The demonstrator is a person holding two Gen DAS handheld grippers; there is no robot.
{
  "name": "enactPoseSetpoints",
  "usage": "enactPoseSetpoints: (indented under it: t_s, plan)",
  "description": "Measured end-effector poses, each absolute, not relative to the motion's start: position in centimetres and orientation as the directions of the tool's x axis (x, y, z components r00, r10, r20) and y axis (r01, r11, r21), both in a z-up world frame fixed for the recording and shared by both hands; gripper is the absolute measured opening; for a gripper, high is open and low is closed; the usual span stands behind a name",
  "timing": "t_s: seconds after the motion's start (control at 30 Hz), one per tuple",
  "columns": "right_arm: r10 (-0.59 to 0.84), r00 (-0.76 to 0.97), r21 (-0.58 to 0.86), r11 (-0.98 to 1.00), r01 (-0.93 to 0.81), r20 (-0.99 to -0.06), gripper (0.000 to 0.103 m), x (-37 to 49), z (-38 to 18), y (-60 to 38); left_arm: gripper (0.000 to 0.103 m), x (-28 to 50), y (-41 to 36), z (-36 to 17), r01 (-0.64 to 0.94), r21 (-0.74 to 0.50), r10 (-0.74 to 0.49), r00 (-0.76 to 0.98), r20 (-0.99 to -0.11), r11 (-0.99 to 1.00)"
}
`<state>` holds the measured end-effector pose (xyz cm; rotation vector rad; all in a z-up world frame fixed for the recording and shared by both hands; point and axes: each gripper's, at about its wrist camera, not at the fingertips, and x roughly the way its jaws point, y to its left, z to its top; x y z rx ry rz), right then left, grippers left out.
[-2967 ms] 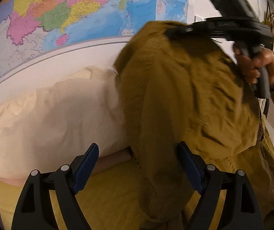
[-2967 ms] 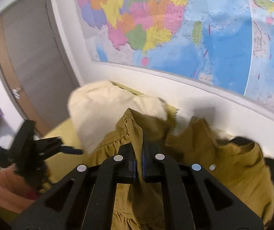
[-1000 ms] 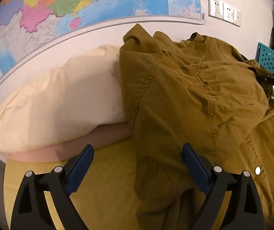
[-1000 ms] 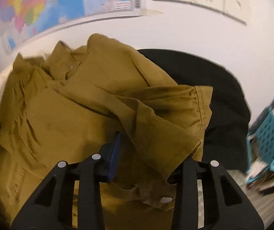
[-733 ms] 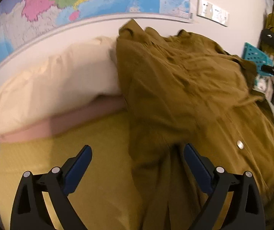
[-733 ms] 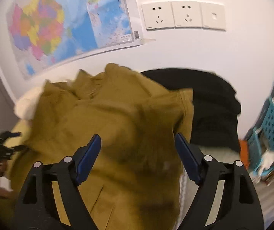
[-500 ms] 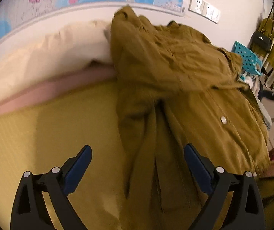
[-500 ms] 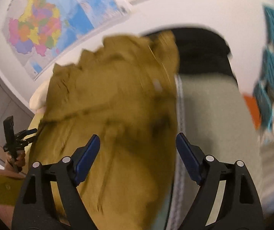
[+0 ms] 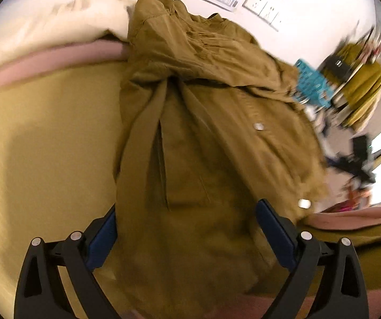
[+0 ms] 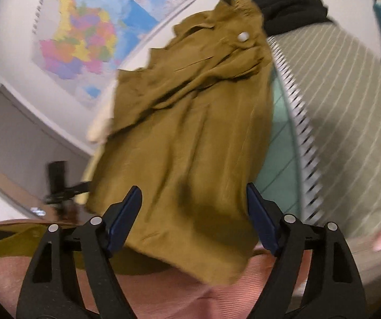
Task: Fold large clothes
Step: 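Grasp the jacket hem with both grippers and lift it up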
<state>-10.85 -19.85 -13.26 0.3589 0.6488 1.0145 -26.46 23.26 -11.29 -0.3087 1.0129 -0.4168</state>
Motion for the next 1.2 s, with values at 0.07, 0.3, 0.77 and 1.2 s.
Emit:
enactPoseSetpoints:
  t_s: [0.07, 0.3, 0.77, 1.2]
  plan:
    - [0.879, 0.354, 0.586, 0.477, -0.655, -0.320, 0.076, -11.2, -13.8, -20.3, 0.094, -27.2, 23.4, -11.2, 0.210, -0.467, -0.509, 0.447, -0.735, 0.859]
    - [0.894, 0.332, 0.630, 0.447, -0.635, -0.300, 0.076, -12.4, -15.4, -20.3, 0.096, -26.4, 20.9, -11.1, 0.234, -0.372, -0.439, 0.453, -0.776, 0.898]
    - [0.932, 0.258, 0.685, 0.363, -0.632, -0.256, 0.012, -12.6, -19.8, -18.5, 0.087, -26.1, 20.0, -11.1, 0.224, -0.304, -0.376, 0.481, -0.792, 0.926]
    - [0.934, 0.319, 0.460, 0.213, -0.862, 0.164, 0.005, -20.6, -7.7, -24.3, 0.014, -29.0, 22.3, -2.2, 0.269, -0.392, -0.468, 0.634, -0.616, 0.880]
